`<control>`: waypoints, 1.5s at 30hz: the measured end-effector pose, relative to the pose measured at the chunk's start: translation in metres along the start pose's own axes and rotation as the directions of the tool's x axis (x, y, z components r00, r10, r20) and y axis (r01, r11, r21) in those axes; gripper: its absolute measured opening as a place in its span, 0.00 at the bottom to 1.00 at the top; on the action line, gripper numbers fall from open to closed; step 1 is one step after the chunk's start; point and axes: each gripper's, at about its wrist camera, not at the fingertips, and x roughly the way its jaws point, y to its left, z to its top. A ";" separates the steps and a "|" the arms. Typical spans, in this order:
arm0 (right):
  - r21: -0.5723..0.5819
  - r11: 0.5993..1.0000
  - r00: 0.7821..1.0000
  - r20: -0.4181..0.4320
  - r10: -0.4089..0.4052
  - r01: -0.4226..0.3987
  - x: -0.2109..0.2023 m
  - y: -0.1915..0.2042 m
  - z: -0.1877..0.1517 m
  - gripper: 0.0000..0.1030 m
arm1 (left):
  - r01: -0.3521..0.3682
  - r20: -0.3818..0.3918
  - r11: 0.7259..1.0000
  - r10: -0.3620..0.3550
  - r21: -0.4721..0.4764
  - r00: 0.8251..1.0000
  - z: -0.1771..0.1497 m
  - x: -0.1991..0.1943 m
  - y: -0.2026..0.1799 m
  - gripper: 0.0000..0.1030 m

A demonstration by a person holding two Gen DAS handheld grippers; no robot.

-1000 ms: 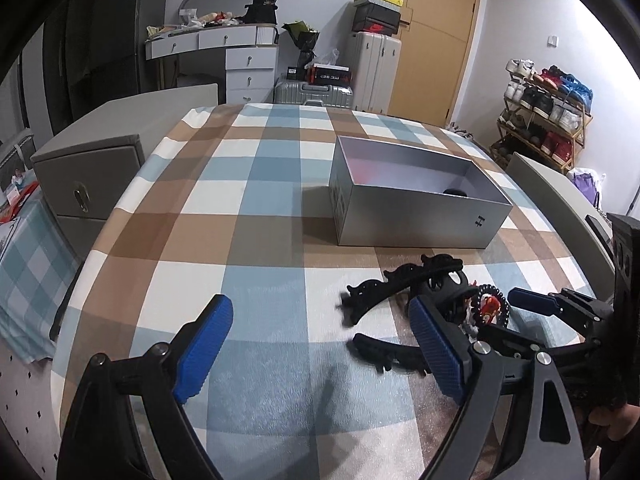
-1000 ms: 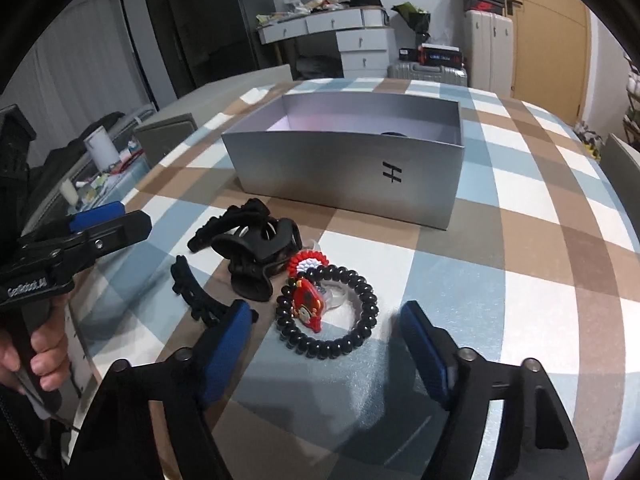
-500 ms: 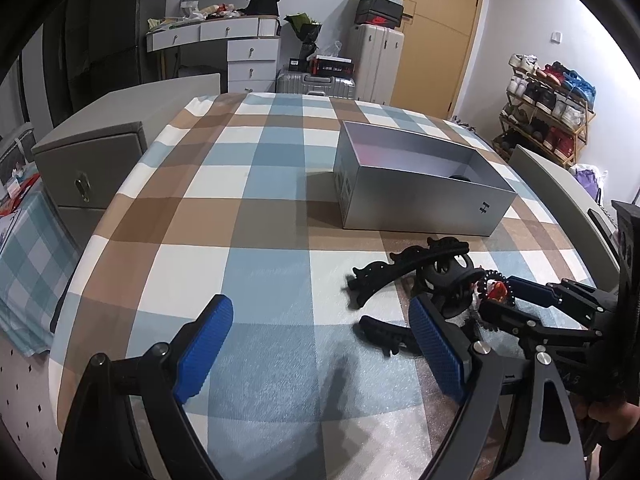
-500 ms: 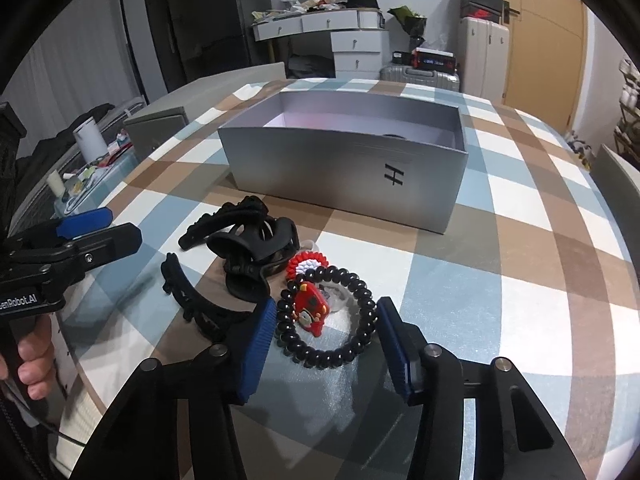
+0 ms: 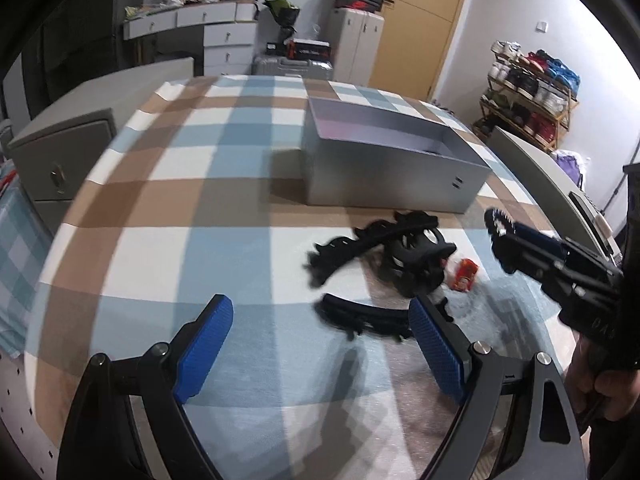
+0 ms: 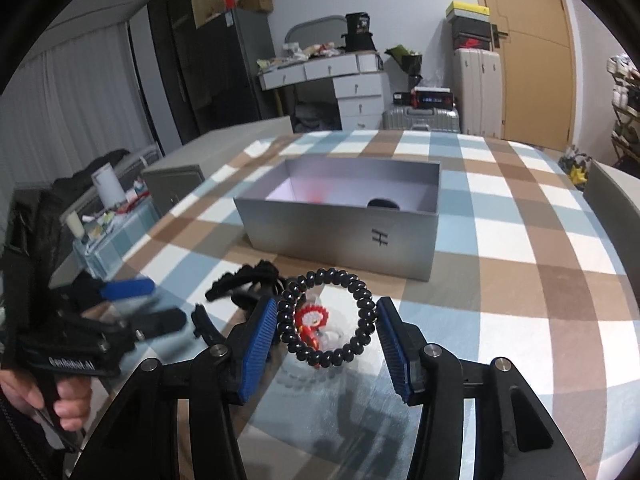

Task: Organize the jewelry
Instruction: 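Grasp the black bead bracelet with the right tool while the left tool grasps the long black hair clip, then carry the bracelet and clip into the grey box and open both tools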

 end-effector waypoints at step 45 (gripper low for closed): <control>0.060 0.997 0.995 0.091 0.047 -0.053 -0.028 -0.019 -0.002 0.49 | -0.036 0.002 0.986 0.036 0.162 0.999 0.003 -0.004 -0.052 0.85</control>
